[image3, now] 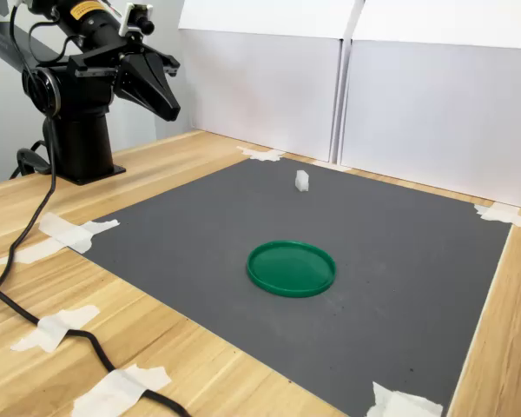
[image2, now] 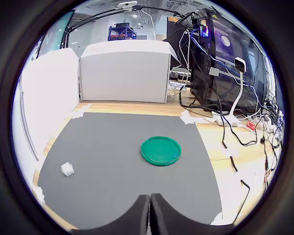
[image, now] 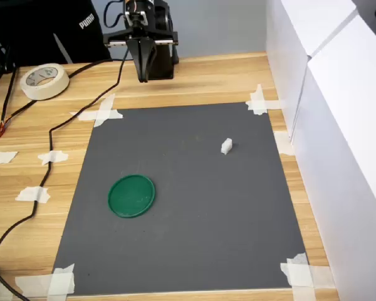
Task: Grasp a white terminal and put it on the green lid.
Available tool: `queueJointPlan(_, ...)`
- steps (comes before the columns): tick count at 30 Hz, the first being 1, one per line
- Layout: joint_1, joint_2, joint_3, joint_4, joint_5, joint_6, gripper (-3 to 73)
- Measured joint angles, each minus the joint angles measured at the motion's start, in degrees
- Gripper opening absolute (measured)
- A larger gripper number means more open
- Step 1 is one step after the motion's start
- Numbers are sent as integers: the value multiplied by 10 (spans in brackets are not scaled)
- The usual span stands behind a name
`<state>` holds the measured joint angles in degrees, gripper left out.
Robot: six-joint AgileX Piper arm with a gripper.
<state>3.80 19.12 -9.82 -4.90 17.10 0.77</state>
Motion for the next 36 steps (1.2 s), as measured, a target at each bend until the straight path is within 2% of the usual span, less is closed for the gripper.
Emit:
queueJointPlan(31,0,0,0,0,-2,0,-16)
queueJointPlan(36,0,38,-2,0,-34,0,-16)
